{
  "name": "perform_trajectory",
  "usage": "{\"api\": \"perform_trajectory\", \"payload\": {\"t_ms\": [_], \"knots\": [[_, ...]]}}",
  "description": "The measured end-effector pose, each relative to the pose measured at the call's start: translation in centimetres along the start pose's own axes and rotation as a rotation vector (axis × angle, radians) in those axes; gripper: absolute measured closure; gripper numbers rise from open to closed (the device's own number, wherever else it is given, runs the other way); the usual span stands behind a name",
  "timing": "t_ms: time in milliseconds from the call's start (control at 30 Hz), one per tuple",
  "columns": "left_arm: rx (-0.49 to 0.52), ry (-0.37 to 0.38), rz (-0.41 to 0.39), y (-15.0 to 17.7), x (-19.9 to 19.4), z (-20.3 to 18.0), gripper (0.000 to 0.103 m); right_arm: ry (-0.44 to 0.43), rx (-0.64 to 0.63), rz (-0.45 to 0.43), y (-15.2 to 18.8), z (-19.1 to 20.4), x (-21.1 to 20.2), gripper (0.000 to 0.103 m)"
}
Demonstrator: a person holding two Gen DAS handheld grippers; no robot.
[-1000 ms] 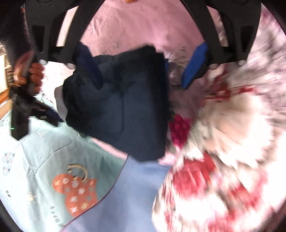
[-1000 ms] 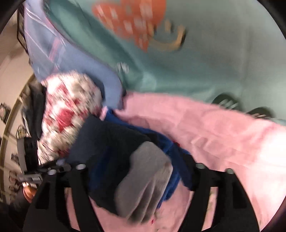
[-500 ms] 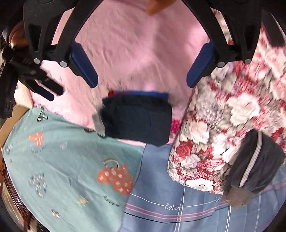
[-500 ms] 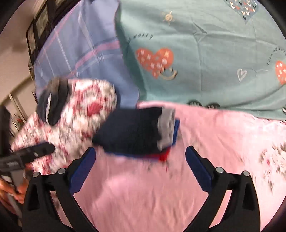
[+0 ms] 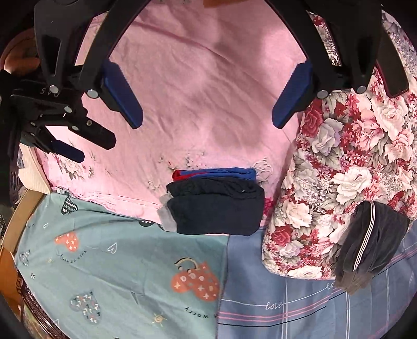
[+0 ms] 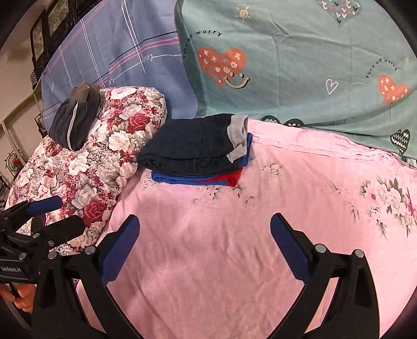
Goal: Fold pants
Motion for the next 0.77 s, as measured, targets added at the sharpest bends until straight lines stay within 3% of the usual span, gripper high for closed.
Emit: {"api": "perform_trajectory", "payload": {"t_ms": [767], "knots": [[0.019,0.012,0.006,0.2,-0.2,-0.8,0.002,0.015,0.019,0.004,0.5,-0.2,-0.8,0.003]]}}
Point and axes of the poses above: each gripper's, at about its wrist camera, not at the fingertips, and x roughly the way its jaws point, z to its left, y to its underside, the point moved 2 cm from there along x, roughly the way its jaws point, and after that the axes turned 12 degrees about -y, right-handed, at the moved point
